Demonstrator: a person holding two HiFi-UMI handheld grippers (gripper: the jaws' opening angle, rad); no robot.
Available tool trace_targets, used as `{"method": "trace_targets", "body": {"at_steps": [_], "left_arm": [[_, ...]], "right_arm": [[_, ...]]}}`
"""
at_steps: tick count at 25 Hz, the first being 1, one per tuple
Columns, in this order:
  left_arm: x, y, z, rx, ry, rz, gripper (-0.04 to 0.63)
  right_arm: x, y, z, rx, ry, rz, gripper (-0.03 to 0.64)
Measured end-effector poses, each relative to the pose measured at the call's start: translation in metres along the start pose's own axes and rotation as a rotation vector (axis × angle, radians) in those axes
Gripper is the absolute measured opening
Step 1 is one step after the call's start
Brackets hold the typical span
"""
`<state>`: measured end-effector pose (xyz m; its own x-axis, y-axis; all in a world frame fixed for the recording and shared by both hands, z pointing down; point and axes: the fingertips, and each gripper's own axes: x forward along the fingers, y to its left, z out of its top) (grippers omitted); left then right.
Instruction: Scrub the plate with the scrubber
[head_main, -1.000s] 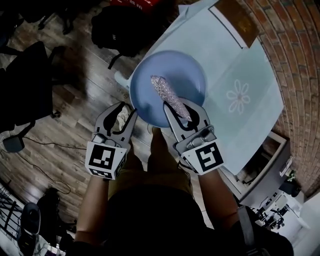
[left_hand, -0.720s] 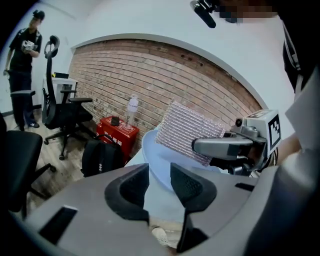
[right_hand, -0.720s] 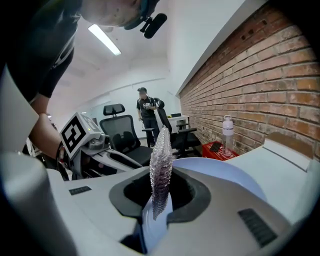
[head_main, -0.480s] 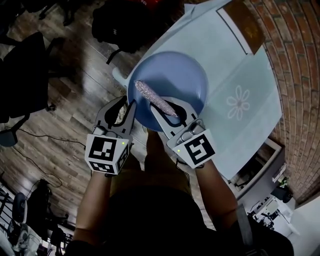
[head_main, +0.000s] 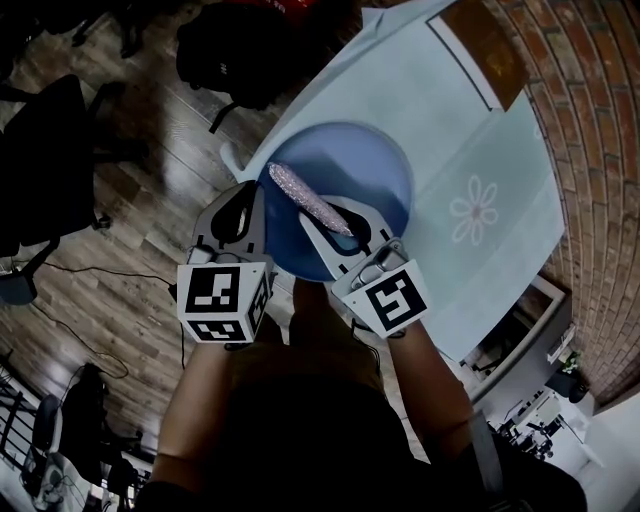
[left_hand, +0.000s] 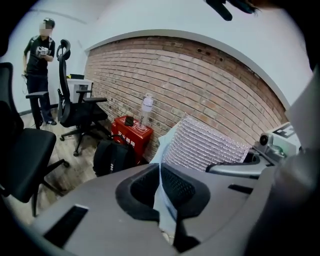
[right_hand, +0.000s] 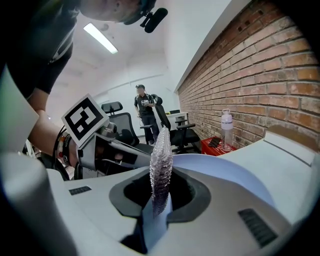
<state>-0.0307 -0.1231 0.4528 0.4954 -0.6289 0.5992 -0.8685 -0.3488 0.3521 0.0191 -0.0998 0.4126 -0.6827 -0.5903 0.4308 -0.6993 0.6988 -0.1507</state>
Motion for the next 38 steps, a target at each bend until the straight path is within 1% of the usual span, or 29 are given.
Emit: {"method": "trace_targets", "body": {"at_steps": [8,10,13,14,15,18,21,24,25,29,38], "left_arm": [[0.019,0.011,0.023,0.039,-0.053,0.052,0.031],[0.019,0.013,0.024,0.060,-0.044,0.057,0.032],[0.016,0.010,0.022,0.129,-0.018,0.053,0.032],[0.015,0.009,0.019,0.140,-0.004,0.044,0.032],[0.015,0.008,0.016,0.138,0.013,0.034,0.034],[0.019,0.011,0.005,0.097,0.054,0.020,0.034],[0.021,0.014,0.006,0.072,0.044,0.040,0.034],[0.021,0.013,0.007,0.066,0.038,0.052,0.034],[0.021,0.013,0.007,0.066,0.038,0.053,0.034],[0.021,0.013,0.007,0.086,0.043,0.056,0.034],[0.022,0.014,0.006,0.089,0.041,0.062,0.034]], "right_arm": [[0.008,-0.025,0.004,0.032,-0.020,-0.043,0.089],[0.011,-0.027,0.008,0.032,-0.034,-0.044,0.089],[0.014,-0.029,0.012,0.032,-0.045,-0.041,0.089],[0.014,-0.029,0.011,0.033,-0.041,-0.039,0.089],[0.015,-0.029,0.010,0.032,-0.034,-0.035,0.089],[0.020,-0.026,0.000,0.030,0.004,-0.023,0.089],[0.022,-0.030,-0.004,0.054,0.026,-0.049,0.088],[0.021,-0.035,-0.002,0.003,0.043,-0.071,0.088],[0.021,-0.036,-0.002,0.000,0.055,-0.077,0.087],[0.020,-0.045,-0.005,0.042,0.126,-0.120,0.087],[0.015,-0.070,-0.005,0.028,0.161,-0.195,0.087]]}}
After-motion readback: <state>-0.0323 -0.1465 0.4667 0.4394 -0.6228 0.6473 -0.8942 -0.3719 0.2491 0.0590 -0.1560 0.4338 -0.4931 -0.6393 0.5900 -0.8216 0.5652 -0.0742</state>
